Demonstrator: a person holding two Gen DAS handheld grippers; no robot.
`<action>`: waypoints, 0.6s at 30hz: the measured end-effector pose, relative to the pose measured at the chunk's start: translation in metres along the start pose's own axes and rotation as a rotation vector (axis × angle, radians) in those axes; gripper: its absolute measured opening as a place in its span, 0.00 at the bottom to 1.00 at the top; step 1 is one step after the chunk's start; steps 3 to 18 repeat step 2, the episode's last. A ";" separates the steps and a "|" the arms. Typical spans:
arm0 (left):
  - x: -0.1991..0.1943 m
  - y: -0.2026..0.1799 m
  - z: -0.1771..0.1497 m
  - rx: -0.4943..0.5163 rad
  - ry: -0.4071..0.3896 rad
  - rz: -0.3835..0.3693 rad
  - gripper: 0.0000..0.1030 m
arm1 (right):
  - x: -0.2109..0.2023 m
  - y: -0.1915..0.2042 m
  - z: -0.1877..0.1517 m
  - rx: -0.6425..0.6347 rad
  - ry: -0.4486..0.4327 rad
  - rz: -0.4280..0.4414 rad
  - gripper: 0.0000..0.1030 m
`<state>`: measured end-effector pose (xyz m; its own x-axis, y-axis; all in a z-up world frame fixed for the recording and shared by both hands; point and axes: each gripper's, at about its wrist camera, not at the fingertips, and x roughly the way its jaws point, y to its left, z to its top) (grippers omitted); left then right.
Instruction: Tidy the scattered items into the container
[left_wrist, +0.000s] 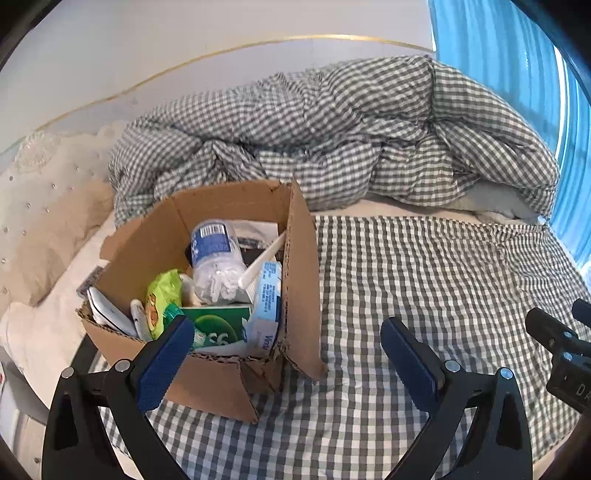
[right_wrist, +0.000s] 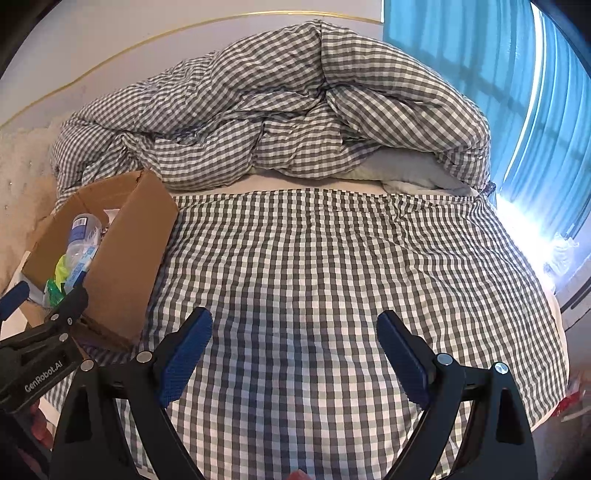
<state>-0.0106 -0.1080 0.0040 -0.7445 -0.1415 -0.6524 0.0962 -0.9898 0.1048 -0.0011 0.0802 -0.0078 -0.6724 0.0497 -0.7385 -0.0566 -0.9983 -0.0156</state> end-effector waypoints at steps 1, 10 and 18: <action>-0.002 -0.001 0.000 0.002 -0.009 0.000 1.00 | 0.000 0.000 0.000 0.000 0.002 0.002 0.88; -0.003 -0.001 0.000 0.000 -0.011 0.000 1.00 | 0.001 0.000 0.000 0.000 0.004 0.002 0.88; -0.003 -0.001 0.000 0.000 -0.011 0.000 1.00 | 0.001 0.000 0.000 0.000 0.004 0.002 0.88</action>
